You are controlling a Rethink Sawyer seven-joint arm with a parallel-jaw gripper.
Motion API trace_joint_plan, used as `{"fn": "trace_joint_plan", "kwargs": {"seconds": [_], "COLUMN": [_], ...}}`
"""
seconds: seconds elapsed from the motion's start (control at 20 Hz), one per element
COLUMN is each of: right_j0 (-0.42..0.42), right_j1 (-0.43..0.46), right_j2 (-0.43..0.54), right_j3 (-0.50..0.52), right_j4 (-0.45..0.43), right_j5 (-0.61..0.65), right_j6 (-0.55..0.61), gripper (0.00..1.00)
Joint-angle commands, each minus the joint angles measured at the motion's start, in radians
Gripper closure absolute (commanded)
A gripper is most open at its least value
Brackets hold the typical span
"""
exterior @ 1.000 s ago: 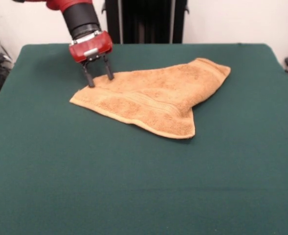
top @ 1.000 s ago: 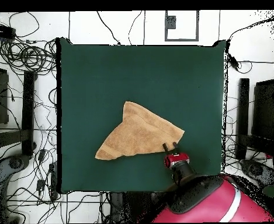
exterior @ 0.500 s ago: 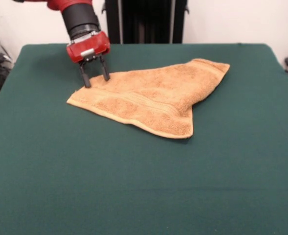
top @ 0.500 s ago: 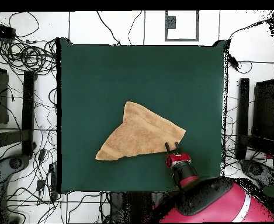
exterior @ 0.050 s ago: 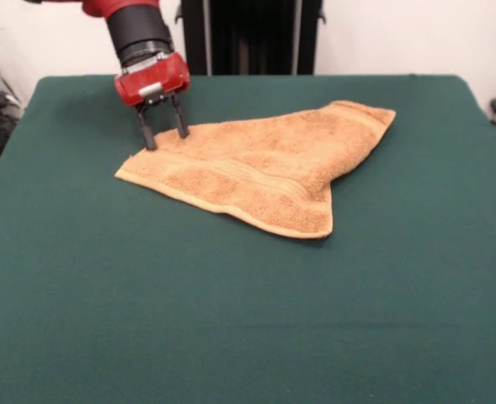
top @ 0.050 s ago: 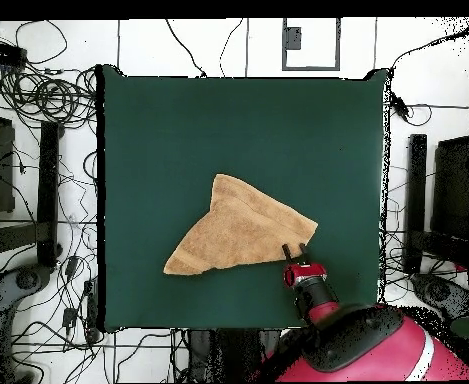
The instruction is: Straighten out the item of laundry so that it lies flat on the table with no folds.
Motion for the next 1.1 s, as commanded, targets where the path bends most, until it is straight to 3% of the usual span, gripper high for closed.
{"fn": "trace_joint_plan", "kwargs": {"seconds": [0.05,0.4,0.75,0.9,1.1], "right_j0": [0.091,0.125,0.114,0.119,0.099], "right_j1": [-0.053,-0.061,-0.087,-0.071,-0.041], "right_j2": [0.102,0.066,0.038,0.073,0.13], "right_j3": [-0.033,-0.092,-0.107,-0.117,-0.111], "right_j4": [-0.112,-0.282,-0.325,-0.378,-0.353], "right_j5": [0.176,0.218,0.256,0.213,0.177], "right_j6": [0.262,0.32,0.291,0.33,0.312], "gripper": [0.0,0.0,0.0,0.0,0.0]}}
